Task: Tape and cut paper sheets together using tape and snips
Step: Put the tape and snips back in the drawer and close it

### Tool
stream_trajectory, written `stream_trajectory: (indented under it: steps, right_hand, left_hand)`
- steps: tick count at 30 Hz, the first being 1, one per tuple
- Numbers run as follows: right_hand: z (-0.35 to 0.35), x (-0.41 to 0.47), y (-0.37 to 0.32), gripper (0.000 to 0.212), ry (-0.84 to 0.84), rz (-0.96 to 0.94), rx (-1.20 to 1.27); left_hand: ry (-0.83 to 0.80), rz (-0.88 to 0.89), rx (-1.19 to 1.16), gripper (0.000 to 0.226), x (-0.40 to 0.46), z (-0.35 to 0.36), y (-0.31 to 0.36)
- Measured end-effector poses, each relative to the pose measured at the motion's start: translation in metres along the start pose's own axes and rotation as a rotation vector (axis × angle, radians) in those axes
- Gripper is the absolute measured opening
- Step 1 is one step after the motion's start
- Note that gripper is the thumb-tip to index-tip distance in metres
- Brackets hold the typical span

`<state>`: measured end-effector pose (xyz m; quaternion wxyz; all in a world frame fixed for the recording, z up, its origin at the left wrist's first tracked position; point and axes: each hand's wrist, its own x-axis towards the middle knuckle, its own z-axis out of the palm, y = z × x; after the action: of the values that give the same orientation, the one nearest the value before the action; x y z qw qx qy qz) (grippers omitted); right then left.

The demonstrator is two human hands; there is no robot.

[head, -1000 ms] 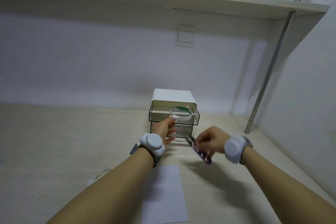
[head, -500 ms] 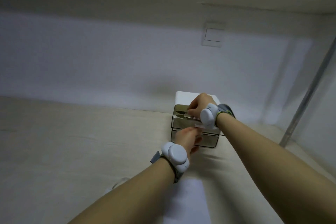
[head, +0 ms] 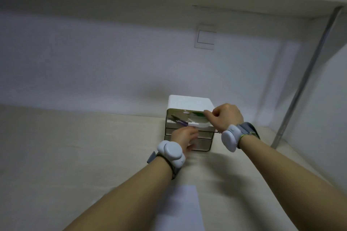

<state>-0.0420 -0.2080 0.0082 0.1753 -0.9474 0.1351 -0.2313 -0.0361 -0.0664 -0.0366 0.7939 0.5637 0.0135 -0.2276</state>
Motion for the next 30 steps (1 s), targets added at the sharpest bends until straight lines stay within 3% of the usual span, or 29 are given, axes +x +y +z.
stream_trajectory:
  steps: [13, 19, 24, 27, 30]
  right_hand:
    - [0.013, -0.01, 0.011, 0.026, -0.124, -0.042, 0.099]
    - [0.025, -0.054, -0.022, 0.023, -0.245, -0.162, 0.128]
    - [0.046, -0.105, -0.066, 0.015, -0.471, -0.28, 0.21]
    - [0.065, -0.13, -0.09, 0.021, -0.562, -0.339, 0.172]
    - [0.082, -0.149, -0.11, 0.041, -0.632, -0.388, 0.148]
  left_hand:
    - [-0.044, 0.071, 0.075, 0.025, 0.006, -0.014, 0.009]
    - [0.075, 0.172, 0.359, 0.02, -0.038, -0.078, 0.026]
    - [0.173, 0.203, 0.497, 0.018, -0.085, -0.144, 0.03]
    - [0.243, 0.222, 0.715, 0.022, -0.108, -0.18, 0.025]
    - [0.238, 0.24, 0.895, 0.03, -0.126, -0.212, 0.016]
